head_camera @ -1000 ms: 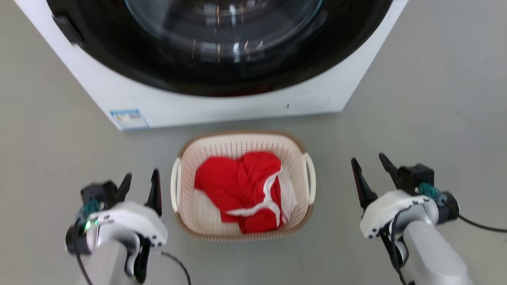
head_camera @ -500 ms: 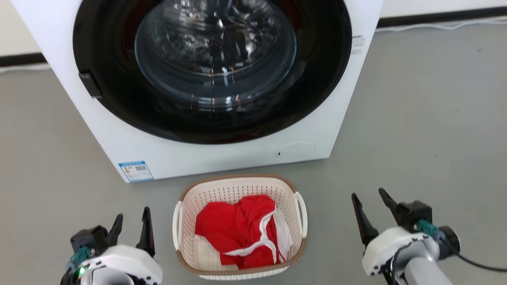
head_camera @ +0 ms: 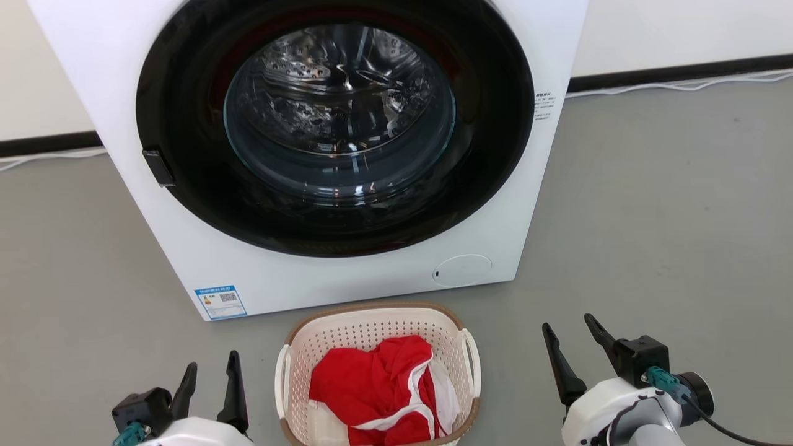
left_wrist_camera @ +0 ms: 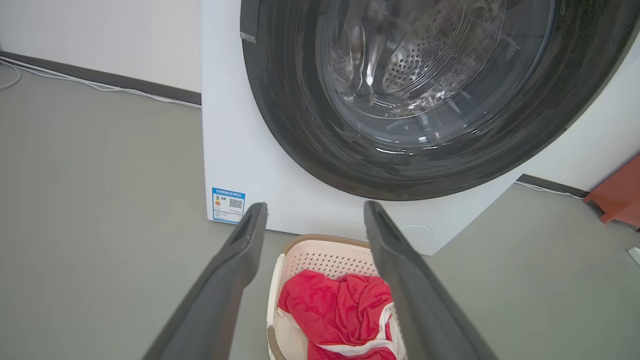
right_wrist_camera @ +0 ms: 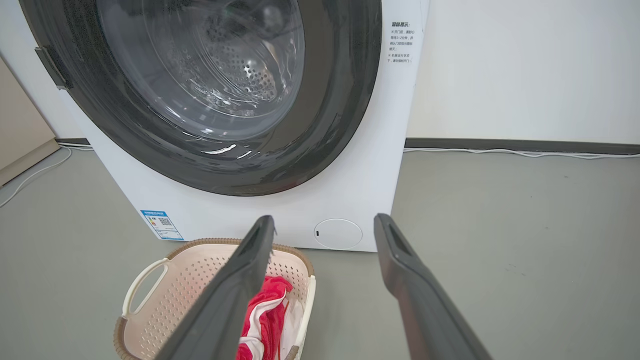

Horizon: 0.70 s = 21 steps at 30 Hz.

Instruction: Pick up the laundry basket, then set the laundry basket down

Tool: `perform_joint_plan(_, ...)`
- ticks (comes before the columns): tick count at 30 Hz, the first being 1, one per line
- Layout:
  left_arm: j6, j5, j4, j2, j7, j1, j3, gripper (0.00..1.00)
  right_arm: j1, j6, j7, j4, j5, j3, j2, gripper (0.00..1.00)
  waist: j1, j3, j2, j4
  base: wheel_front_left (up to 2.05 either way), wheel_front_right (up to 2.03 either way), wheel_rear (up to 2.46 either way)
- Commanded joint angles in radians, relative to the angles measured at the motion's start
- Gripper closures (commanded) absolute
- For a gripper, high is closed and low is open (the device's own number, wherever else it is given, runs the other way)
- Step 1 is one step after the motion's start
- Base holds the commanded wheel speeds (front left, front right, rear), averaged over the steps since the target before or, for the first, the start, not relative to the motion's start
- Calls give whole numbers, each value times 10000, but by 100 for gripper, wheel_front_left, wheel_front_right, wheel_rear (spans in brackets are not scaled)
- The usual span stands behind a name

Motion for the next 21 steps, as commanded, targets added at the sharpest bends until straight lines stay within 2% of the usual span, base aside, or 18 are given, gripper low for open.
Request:
perform_joint_plan(1,115,52,-323,74,-34,-83,259,0,-138,19,-137,-208,28,267,30,0,0,-79,-1,-14,0,0,0)
perform_joint_plan(21,448,-166,-1476,249,631,381,263,0,-282,19,136,-313,-56,189,30,0,0,-265,-1,-110,0,0,0)
